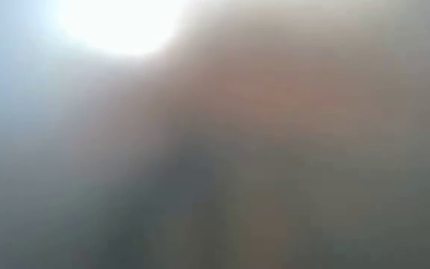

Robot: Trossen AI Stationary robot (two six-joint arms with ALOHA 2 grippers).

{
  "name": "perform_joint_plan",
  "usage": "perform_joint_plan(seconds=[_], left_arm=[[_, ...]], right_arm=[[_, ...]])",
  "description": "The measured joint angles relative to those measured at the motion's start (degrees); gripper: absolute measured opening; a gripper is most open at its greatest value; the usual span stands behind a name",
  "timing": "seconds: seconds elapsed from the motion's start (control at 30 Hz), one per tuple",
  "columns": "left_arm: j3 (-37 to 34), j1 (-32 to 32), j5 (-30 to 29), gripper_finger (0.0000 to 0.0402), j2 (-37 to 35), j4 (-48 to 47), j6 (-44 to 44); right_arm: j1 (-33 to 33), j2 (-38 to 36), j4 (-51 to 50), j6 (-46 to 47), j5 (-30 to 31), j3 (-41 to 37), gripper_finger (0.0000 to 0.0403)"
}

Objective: Sort Maruchan noodles
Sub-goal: Put the top red noodle pack into the transparent green bin

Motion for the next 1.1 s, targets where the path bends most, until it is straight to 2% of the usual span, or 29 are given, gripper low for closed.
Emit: perform_joint_plan(seconds=[0.1,0.2,0.37,0.5,0.73,0.83,1.0,1.1], left_arm=[[0.0,-4.05,-0.74,0.0075,-0.27,-0.69,-1.64],[0.02,-6.35,-8.79,0.0075,-0.94,-4.51,-6.3],[0.02,-7.1,-23.82,0.0075,-1.36,-13.2,-21.84],[-0.56,-6.86,-30.7,0.0075,-1.22,-17.57,-32.36],[-0.85,-6.99,-36.94,0.0075,-1.18,-17.5,-37.2],[-0.85,-6.58,-40.17,0.0075,-1.18,-21.09,-40.21],[-1.39,-5.11,-39.54,0.0075,-0.87,-35.87,-55.04],[-3.42,-5.09,-37.61,0.0075,-0.69,-36.52,-61.1]], right_arm=[[0.0,0.0,-0.02,-0.39,0.0,0.0,0.0194],[-0.02,0.0,0.32,-0.64,0.0,0.0,0.0194],[-0.02,0.0,0.4,-0.57,0.0,0.0,0.0194],[-0.02,0.0,0.37,-0.46,0.0,0.0,0.0194],[-0.02,0.0,0.37,-0.45,0.02,0.0,0.0194],[-0.02,0.0,0.37,-0.45,0.0,0.0,0.0194],[-0.02,0.0,0.38,-0.42,0.02,-0.34,0.0194],[-0.02,0.0,0.37,-0.08,0.02,-0.63,0.0194]])
